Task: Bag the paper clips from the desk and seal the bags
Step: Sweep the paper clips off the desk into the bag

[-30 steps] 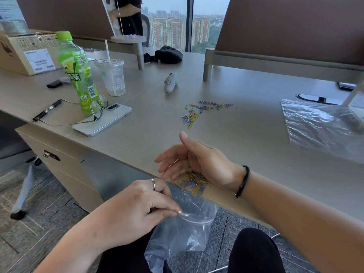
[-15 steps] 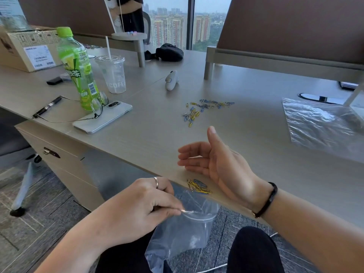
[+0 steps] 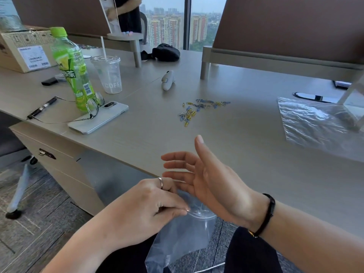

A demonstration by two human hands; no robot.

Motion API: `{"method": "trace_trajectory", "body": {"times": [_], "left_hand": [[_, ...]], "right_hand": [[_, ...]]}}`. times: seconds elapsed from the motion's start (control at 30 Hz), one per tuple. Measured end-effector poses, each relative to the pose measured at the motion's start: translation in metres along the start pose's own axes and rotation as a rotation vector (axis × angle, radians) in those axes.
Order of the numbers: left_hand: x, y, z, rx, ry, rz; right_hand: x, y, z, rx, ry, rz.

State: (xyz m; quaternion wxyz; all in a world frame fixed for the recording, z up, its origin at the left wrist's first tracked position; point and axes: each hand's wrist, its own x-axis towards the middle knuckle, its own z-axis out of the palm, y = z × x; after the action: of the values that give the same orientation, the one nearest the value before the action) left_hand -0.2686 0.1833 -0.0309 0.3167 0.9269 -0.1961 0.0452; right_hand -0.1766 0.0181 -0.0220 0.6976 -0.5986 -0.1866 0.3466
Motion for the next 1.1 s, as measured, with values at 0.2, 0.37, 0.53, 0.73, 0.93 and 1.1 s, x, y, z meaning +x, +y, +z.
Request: {"method": "trace_trajectory", "body": {"times": [0.2, 0.37, 0.53, 0.73, 0.93, 1.1], "left_hand": [[-0.003, -0.002, 0.001, 0.003, -0.007, -0.031], [-0.003, -0.007, 0.001, -0.007, 0.012, -0.036], [-0.001, -0.012, -0.001, 0.011, 0.027, -0.025], [0.001, -0.020, -0.010, 0.058, 0.031, -0.001], [0.004, -0.023, -0.018, -0.043, -0.037, -0.098], [-0.002, -0.025, -0.013, -0.471, -0.007, -0.391]], "right_hand": [[0.006, -0.021, -0.017, 0.063, 0.097, -0.094], [0.042, -0.031, -0.054, -0.212, 0.342, -0.211], [0.096, -0.046, -0.096, -0.766, 0.525, -0.263], [0.165, -0.062, -0.158, -1.089, 0.746, -0.069], [0.210, -0.072, -0.187, -1.258, 0.815, 0.173], [0.236, -0.080, -0.172, -1.309, 0.502, 0.070]]}}
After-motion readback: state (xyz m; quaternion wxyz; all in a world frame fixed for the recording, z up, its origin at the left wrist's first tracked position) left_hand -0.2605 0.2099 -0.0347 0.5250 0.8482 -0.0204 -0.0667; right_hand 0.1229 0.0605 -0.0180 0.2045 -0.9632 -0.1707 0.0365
